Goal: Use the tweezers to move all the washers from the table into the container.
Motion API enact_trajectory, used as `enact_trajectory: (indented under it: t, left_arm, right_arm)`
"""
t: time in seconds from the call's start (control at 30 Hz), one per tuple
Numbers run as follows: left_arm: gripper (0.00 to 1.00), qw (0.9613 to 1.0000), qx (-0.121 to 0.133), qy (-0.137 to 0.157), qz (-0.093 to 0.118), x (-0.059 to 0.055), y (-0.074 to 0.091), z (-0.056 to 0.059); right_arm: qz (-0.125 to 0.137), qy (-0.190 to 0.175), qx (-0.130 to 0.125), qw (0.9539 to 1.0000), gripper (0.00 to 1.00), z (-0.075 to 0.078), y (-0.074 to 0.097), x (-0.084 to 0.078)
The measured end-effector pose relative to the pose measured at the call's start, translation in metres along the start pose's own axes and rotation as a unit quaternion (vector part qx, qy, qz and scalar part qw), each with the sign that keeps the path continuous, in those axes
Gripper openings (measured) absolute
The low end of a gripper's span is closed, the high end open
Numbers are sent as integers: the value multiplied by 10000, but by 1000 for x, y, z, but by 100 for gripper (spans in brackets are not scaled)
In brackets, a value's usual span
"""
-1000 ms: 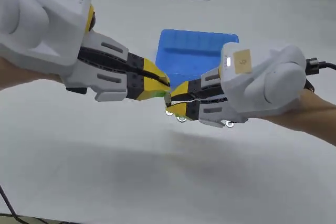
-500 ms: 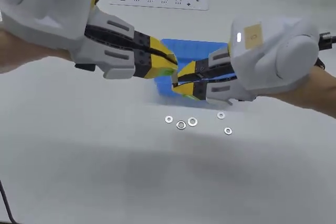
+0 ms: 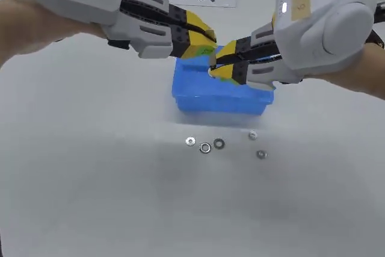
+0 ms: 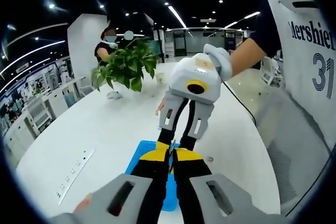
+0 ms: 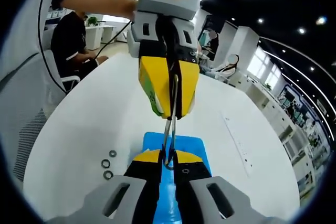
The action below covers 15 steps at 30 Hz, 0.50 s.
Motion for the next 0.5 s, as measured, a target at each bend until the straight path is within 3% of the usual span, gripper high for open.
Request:
enact_trajectory:
  t: [0.5]
  left_arm:
    - [7, 9988, -67, 480, 2, -38, -29, -27]
  right_arm:
    - [-294, -423, 183, 9985, 9, 5, -31, -47]
Point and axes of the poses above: the centre of the closed fingertips' face, and the gripper's own axes: y roughly backward along the fingers, z roughly to its right, x roughly out of its top, the point moved 8 cm from there along y, roughly backward along the fingers, and after that the axes turned 12 degrees about -x, right-handed, at the moved point
